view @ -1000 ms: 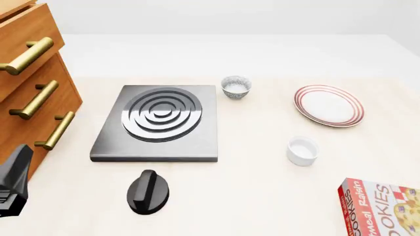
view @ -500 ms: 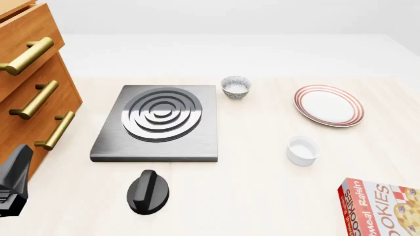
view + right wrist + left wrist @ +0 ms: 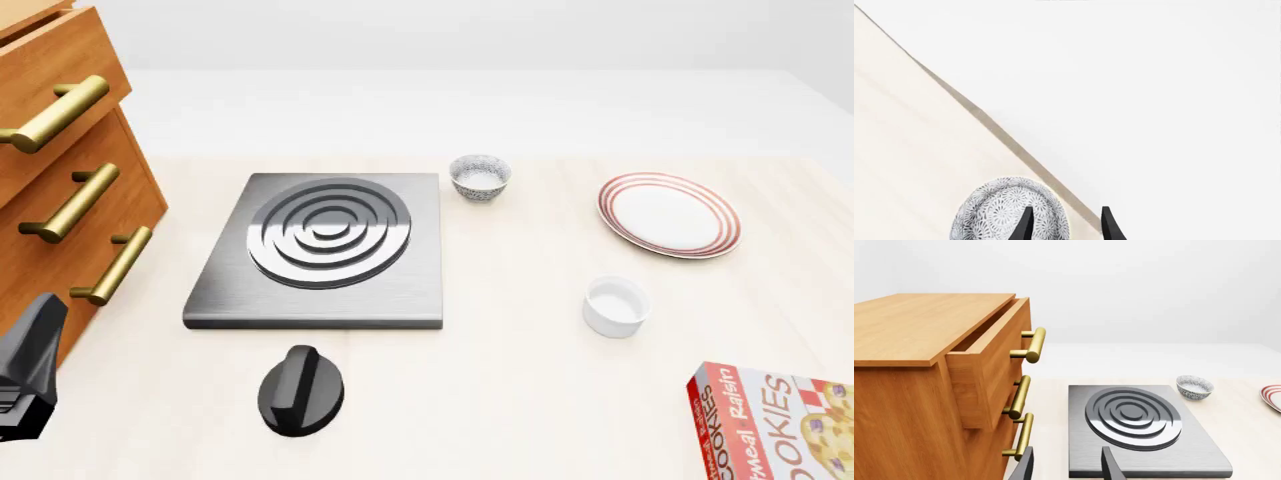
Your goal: Pick the akita bowl next to the cookies box and place it on the plate.
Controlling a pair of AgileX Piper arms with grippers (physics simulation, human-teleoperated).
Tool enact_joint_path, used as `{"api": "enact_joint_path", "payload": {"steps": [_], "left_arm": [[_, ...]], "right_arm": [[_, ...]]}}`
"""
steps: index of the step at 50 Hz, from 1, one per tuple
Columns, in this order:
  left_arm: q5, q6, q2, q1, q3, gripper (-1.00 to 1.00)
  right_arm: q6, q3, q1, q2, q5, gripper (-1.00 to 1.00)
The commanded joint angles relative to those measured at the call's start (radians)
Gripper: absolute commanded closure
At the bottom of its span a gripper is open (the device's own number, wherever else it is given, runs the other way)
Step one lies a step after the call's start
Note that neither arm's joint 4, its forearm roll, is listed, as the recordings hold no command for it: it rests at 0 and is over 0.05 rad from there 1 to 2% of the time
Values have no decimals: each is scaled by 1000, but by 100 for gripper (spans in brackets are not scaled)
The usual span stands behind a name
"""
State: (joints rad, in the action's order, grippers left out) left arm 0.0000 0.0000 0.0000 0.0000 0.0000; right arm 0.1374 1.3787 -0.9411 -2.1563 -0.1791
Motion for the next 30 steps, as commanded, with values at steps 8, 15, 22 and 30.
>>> {"api": "enact_joint_path", "payload": {"steps": [8,15,22,30], "left_arm": [[0,0,0,0,0,-100],[0,0,0,0,0,-100],[0,0,0,0,0,-100],[0,0,0,0,0,-100]], "right_arm": [[16,-17,7,-36,11,-100],[5,-27,24,-21,10,100],[-6,-38,33,7,1,100],[-18,-64,44,65,-10,100]]}}
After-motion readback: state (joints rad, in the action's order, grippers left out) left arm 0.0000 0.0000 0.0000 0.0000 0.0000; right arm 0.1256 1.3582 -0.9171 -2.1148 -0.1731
